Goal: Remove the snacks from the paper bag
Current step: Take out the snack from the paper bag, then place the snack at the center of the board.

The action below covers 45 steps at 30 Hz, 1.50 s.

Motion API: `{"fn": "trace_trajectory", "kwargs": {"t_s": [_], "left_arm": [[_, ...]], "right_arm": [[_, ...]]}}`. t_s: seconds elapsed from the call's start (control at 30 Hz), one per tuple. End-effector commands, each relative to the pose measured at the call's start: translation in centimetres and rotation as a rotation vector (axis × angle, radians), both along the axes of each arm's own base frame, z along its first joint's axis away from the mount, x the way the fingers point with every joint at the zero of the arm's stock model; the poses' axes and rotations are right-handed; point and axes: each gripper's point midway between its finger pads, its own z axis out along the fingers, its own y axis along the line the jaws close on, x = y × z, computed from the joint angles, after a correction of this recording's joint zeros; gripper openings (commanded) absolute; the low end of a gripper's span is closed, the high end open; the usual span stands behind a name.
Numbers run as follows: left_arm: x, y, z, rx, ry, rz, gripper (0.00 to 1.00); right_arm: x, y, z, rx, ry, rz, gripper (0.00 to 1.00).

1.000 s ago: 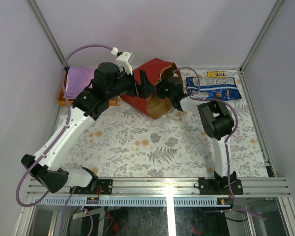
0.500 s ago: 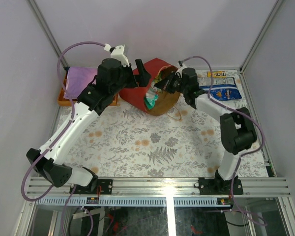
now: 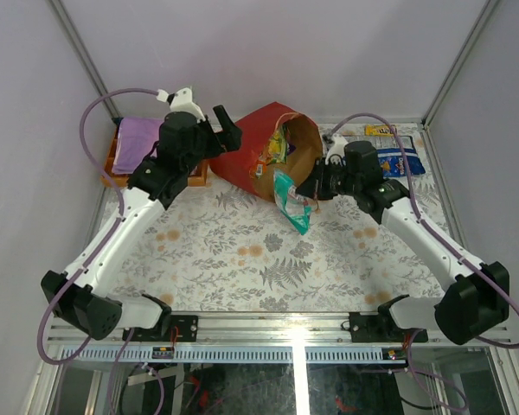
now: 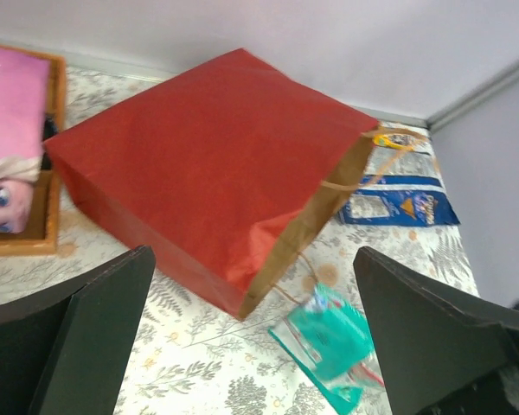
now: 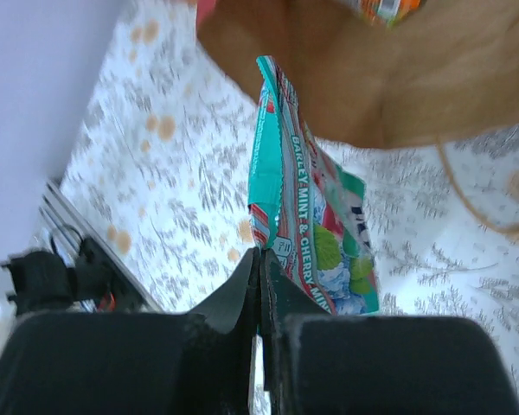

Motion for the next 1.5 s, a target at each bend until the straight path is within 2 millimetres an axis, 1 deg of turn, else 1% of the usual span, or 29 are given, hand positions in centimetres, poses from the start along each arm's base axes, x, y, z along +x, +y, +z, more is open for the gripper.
{"fn": "trace_trajectory", "kwargs": {"t_s": [0.0,0.13,0.17,0.27,0.33,0.4,0.43,0.5,0.53,0.57,0.6,0.67,0.7,0.73,0.8,0.9,0.93,1.0,1.03,1.07,1.1,1.17,1.2,1.23,1.27,1.3,1.33,1.37,1.47], "left_arm": [[0.2,5.1,-1.4,-0.013,0.068,0.175,1.00],[-0.5,9.3,-3.1,-0.038,0.153,0.264,1.00],[-0.7,10.3,-3.7,-0.048,0.169,0.293,1.00],[-1.5,12.7,-5.2,-0.078,0.192,0.353,1.00],[-2.1,13.8,-6.0,-0.078,0.200,0.383,1.00],[-2.7,14.8,-6.6,-0.064,0.206,0.415,1.00],[-2.9,15.4,-6.8,-0.056,0.207,0.430,1.00],[-3.1,16.2,-7.4,-0.038,0.213,0.458,1.00],[-3.0,16.5,-7.7,-0.028,0.218,0.468,1.00],[-2.9,16.6,-8.3,-0.017,0.231,0.473,1.00],[-2.8,16.6,-8.8,-0.009,0.246,0.472,1.00],[-2.5,16.1,-9.7,-0.003,0.283,0.447,0.99],[-2.5,15.8,-10.4,-0.004,0.306,0.434,0.98],[-2.5,15.4,-11.1,-0.008,0.328,0.422,0.95],[-2.6,14.4,-12.8,-0.005,0.371,0.401,0.92],[-3.1,12.1,-15.4,0.040,0.433,0.372,0.91],[-3.3,11.3,-16.1,0.047,0.451,0.361,0.90],[-3.7,9.7,-17.2,0.030,0.475,0.331,0.88],[-3.9,8.7,-17.6,0.010,0.474,0.299,0.83],[-4.2,7.7,-17.7,-0.015,0.466,0.262,0.78],[-4.4,6.6,-17.9,-0.042,0.457,0.222,0.69],[-5.0,5.4,-18.7,-0.094,0.463,0.174,0.45],[-5.2,5.2,-19.1,-0.111,0.472,0.168,0.33],[-5.4,5.1,-19.6,-0.117,0.482,0.165,0.23],[-5.7,5.1,-20.4,-0.117,0.494,0.169,0.16],[-5.8,5.2,-20.8,-0.118,0.492,0.173,0.10],[-6.1,5.4,-21.7,-0.115,0.499,0.175,0.05],[-6.1,5.2,-22.1,-0.123,0.491,0.165,0.00],[-6.0,4.1,-23.0,-0.170,0.461,0.107,0.00]], "right_arm": [[-3.9,1.9,-0.2,-0.127,-0.042,0.161,0.00],[-5.6,7.7,1.7,-0.078,-0.066,0.302,0.00],[-5.8,9.4,3.0,-0.054,-0.089,0.342,0.00],[-8.0,13.9,5.8,0.042,-0.154,0.482,0.00],[-9.1,15.7,7.6,0.133,-0.180,0.555,0.00],[-9.0,16.9,8.6,0.222,-0.203,0.566,0.00],[-8.4,17.2,7.6,0.227,-0.196,0.547,0.00],[-6.4,17.7,3.9,0.192,-0.155,0.465,0.00],[-5.4,17.9,1.1,0.170,-0.104,0.432,0.00],[-4.6,17.9,-2.2,0.144,-0.032,0.410,0.03],[-3.8,17.8,-5.7,0.114,0.059,0.390,0.17],[-3.0,16.9,-11.6,0.059,0.205,0.357,0.53],[-2.7,16.3,-13.1,0.037,0.235,0.337,0.60],[-2.4,15.6,-13.9,0.004,0.229,0.312,0.67],[-1.9,14.4,-13.8,-0.056,0.173,0.279,0.77],[-0.6,12.5,-12.2,-0.152,0.043,0.222,0.81],[-0.2,12.1,-11.3,-0.169,-0.005,0.209,0.81],[0.0,11.7,-9.7,-0.187,-0.081,0.205,0.79],[-0.2,12.0,-9.0,-0.185,-0.116,0.219,0.76],[-0.8,12.6,-8.7,-0.181,-0.137,0.243,0.70],[-1.1,13.3,-8.4,-0.161,-0.153,0.264,0.64],[-2.0,14.7,-7.1,-0.071,-0.164,0.304,0.36],[-2.2,15.4,-6.9,-0.024,-0.151,0.317,0.25],[-2.3,16.2,-6.9,0.017,-0.132,0.333,0.15],[-2.4,17.1,-6.9,0.065,-0.119,0.349,0.05],[-2.7,17.8,-7.4,0.098,-0.089,0.372,0.00],[-3.1,18.6,-7.7,0.130,-0.060,0.393,0.00],[-3.4,19.3,-8.8,0.147,-0.024,0.412,0.00],[-4.5,20.7,-10.8,0.151,0.033,0.456,0.00]]}}
